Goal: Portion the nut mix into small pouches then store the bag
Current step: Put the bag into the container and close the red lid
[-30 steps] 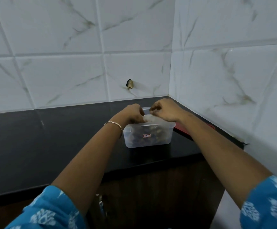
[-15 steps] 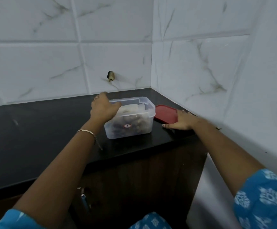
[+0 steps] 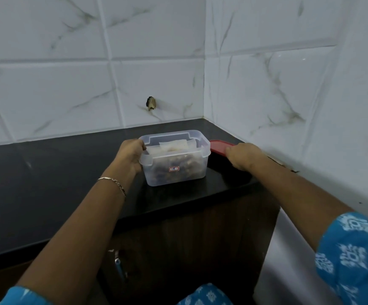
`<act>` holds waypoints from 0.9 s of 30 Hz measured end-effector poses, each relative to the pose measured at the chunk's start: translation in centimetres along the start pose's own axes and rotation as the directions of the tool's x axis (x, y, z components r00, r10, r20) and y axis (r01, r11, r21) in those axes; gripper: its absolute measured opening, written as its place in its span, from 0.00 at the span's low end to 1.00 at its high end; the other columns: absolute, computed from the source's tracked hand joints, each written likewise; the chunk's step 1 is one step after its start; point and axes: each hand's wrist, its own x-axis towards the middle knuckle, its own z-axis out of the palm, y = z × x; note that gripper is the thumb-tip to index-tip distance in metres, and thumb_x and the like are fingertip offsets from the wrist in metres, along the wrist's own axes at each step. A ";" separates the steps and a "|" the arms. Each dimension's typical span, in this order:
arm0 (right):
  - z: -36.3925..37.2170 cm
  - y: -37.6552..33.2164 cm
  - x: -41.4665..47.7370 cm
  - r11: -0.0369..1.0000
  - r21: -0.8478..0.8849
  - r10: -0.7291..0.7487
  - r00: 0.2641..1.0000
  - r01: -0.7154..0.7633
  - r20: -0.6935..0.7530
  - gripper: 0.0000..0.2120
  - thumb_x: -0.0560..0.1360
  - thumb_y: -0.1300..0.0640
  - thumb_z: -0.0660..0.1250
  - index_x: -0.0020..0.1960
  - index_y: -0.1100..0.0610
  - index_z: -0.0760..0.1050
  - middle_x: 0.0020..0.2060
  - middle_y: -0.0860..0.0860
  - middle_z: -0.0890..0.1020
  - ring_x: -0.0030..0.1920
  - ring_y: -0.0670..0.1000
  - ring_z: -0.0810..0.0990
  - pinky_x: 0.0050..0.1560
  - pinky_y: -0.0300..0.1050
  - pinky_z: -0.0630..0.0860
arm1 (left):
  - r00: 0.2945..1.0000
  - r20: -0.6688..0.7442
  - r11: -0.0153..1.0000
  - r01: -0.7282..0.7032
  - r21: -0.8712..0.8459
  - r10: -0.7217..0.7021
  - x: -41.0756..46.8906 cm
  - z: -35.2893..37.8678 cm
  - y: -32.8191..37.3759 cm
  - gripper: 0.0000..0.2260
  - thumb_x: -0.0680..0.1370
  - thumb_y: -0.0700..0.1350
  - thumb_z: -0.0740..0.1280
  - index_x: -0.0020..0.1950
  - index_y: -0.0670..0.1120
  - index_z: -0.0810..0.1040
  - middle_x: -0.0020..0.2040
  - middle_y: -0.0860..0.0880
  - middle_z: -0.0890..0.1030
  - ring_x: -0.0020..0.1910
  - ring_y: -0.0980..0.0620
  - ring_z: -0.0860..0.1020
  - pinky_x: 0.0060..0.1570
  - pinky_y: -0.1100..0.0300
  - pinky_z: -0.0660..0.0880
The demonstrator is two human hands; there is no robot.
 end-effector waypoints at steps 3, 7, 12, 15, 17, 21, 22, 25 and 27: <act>-1.1 1.1 -0.5 0.999 0.020 0.032 0.996 -0.031 -0.080 0.18 0.79 0.64 0.56 0.68 0.62 0.62 0.58 0.60 0.78 0.57 0.61 0.78 0.53 0.52 0.73 | 0.999 -0.029 0.999 -0.029 0.021 0.029 0.1 -0.1 0.1 0.12 0.72 0.26 0.55 0.35 0.38 0.73 0.38 0.40 0.73 0.37 0.43 0.74 0.41 0.52 0.75; -3.0 2.8 -0.8 0.971 0.225 0.130 0.964 -0.076 -0.232 0.14 0.78 0.63 0.58 0.63 0.63 0.63 0.53 0.63 0.78 0.52 0.64 0.79 0.47 0.53 0.72 | 0.999 -0.042 0.999 -0.011 0.031 0.012 0.5 -1.0 0.1 0.11 0.71 0.26 0.56 0.37 0.37 0.74 0.43 0.39 0.75 0.42 0.41 0.77 0.46 0.47 0.77; -6.5 2.6 -0.3 0.828 0.560 0.276 0.857 0.018 -0.436 0.11 0.80 0.56 0.59 0.57 0.62 0.68 0.47 0.61 0.79 0.45 0.62 0.78 0.42 0.51 0.73 | 0.997 -0.077 1.000 -0.009 -0.014 0.007 -0.4 -2.3 0.8 0.13 0.74 0.26 0.55 0.36 0.38 0.73 0.35 0.42 0.76 0.33 0.45 0.76 0.29 0.56 0.78; -8.6 0.9 0.9 0.598 0.783 0.443 0.742 0.174 -0.503 0.12 0.78 0.52 0.66 0.56 0.60 0.75 0.44 0.53 0.80 0.43 0.55 0.78 0.43 0.45 0.72 | 0.996 -0.091 0.999 -0.002 -0.043 -0.002 -0.2 -4.0 1.3 0.12 0.75 0.25 0.55 0.37 0.37 0.73 0.34 0.40 0.78 0.35 0.44 0.77 0.34 0.51 0.79; -10.3 -1.2 2.3 0.332 0.892 0.523 0.728 0.305 -0.444 0.12 0.75 0.51 0.70 0.53 0.58 0.77 0.44 0.50 0.81 0.45 0.52 0.80 0.45 0.47 0.78 | 0.992 -0.127 0.999 -0.004 -0.040 -0.001 0.6 -6.4 1.9 0.11 0.74 0.26 0.55 0.41 0.36 0.74 0.45 0.37 0.78 0.40 0.40 0.79 0.47 0.44 0.79; -11.5 -4.2 3.9 -0.133 0.920 0.528 0.812 0.369 -0.249 0.09 0.72 0.51 0.74 0.47 0.53 0.77 0.46 0.53 0.83 0.47 0.53 0.84 0.50 0.51 0.82 | 0.990 -0.143 1.000 0.003 -0.026 -0.007 1.7 -8.5 2.0 0.12 0.73 0.27 0.55 0.50 0.32 0.76 0.39 0.39 0.78 0.36 0.41 0.79 0.45 0.46 0.79; -11.4 -5.0 4.0 -0.186 0.916 0.522 0.826 0.355 -0.214 0.09 0.72 0.52 0.74 0.48 0.54 0.77 0.45 0.53 0.83 0.46 0.53 0.84 0.49 0.50 0.82 | 0.991 -0.130 1.000 0.003 -0.026 -0.006 1.4 -8.5 2.0 0.11 0.73 0.27 0.55 0.47 0.33 0.76 0.35 0.40 0.79 0.32 0.43 0.79 0.39 0.49 0.79; -10.9 -8.2 5.0 -0.275 0.931 0.442 0.891 0.241 -0.100 0.11 0.73 0.53 0.73 0.52 0.57 0.77 0.46 0.53 0.81 0.44 0.52 0.81 0.44 0.47 0.80 | 0.988 -0.152 0.999 0.017 -0.040 -0.023 0.7 -8.7 2.3 0.11 0.75 0.27 0.54 0.40 0.37 0.73 0.36 0.40 0.76 0.33 0.44 0.77 0.38 0.50 0.77; -10.9 -11.1 5.8 -0.320 0.940 0.331 0.944 0.115 -0.003 0.12 0.74 0.54 0.72 0.54 0.58 0.77 0.47 0.55 0.82 0.43 0.52 0.81 0.42 0.45 0.78 | 0.986 -0.163 0.997 0.008 -0.072 -0.020 1.0 -9.9 2.7 0.11 0.75 0.27 0.53 0.42 0.36 0.74 0.38 0.39 0.76 0.35 0.43 0.77 0.45 0.47 0.77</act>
